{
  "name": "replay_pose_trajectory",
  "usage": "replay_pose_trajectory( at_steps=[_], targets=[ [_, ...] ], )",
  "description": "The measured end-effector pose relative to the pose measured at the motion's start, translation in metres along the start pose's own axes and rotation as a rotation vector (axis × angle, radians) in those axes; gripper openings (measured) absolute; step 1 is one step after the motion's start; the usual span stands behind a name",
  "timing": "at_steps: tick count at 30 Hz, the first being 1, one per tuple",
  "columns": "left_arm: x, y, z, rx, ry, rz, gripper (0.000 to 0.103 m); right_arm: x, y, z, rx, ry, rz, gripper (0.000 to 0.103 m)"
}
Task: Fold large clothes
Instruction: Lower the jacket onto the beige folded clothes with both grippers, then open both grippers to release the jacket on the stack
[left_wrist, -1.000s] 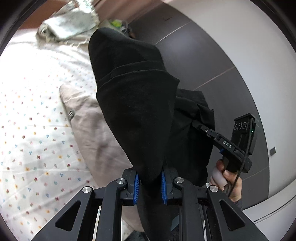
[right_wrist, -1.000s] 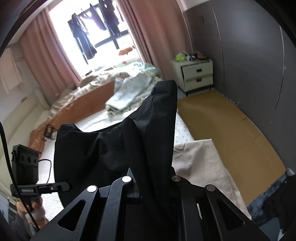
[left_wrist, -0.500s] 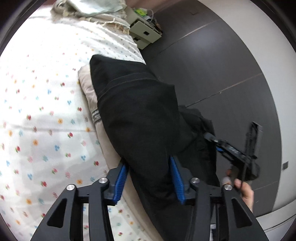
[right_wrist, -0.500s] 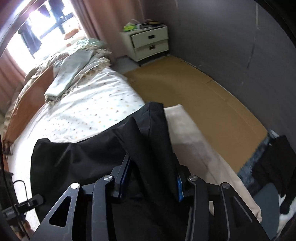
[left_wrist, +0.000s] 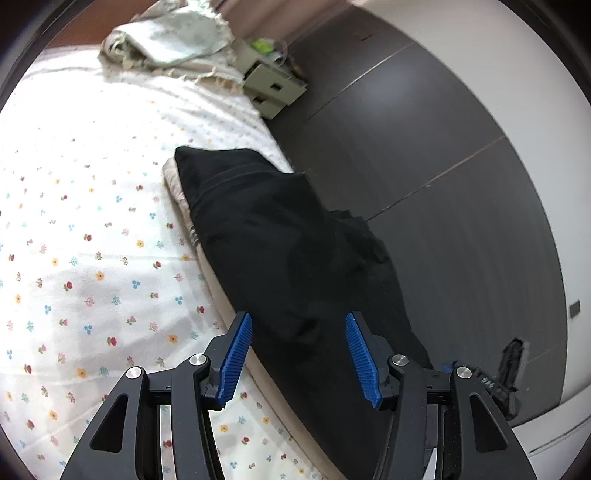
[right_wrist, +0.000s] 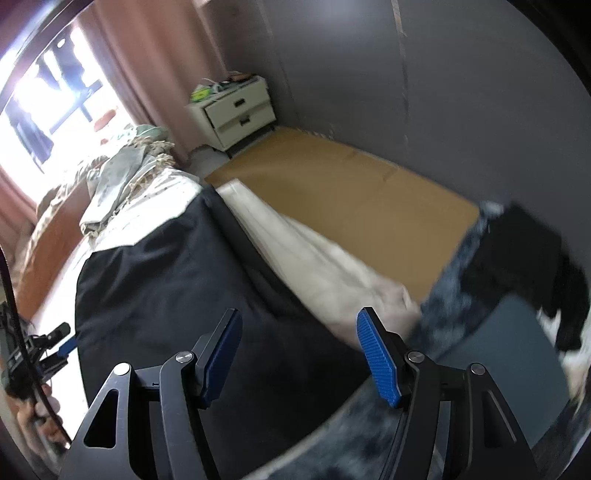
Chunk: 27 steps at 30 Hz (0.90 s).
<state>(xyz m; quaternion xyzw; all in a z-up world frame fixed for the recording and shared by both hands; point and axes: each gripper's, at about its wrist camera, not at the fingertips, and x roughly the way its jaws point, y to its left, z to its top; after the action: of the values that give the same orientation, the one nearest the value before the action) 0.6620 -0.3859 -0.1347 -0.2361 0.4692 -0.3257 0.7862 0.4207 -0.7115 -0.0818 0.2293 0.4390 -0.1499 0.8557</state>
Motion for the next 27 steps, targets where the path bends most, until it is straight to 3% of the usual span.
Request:
replay_pose_trajectory(
  at_steps=[8, 10, 11, 12, 18, 27],
  targets=[
    [0.010, -0.005, -0.022, 0.053, 0.037, 0.002, 0.055, 0.045, -0.019, -0.031, 0.145, 0.066, 0.090, 0.065],
    [0.015, -0.007, -0.025, 0.072, 0.049, 0.004, 0.054, 0.048, -0.019, -0.030, 0.149, 0.035, 0.105, 0.044],
    [0.020, -0.006, -0.025, 0.072, 0.058, 0.002, 0.054, 0.049, -0.018, -0.027, 0.136, 0.029, 0.068, 0.011],
    [0.021, -0.007, -0.025, 0.069, 0.061, -0.001, 0.053, 0.048, -0.018, -0.025, 0.139, 0.022, 0.062, 0.009],
    [0.029, -0.008, -0.022, 0.074, 0.030, -0.022, 0.052, 0.037, -0.023, -0.012, 0.151, -0.060, 0.033, 0.006],
    [0.035, 0.001, -0.025, 0.084, 0.024, 0.005, 0.047, 0.057, -0.033, -0.024, 0.187, -0.048, -0.045, 0.006]
  ],
)
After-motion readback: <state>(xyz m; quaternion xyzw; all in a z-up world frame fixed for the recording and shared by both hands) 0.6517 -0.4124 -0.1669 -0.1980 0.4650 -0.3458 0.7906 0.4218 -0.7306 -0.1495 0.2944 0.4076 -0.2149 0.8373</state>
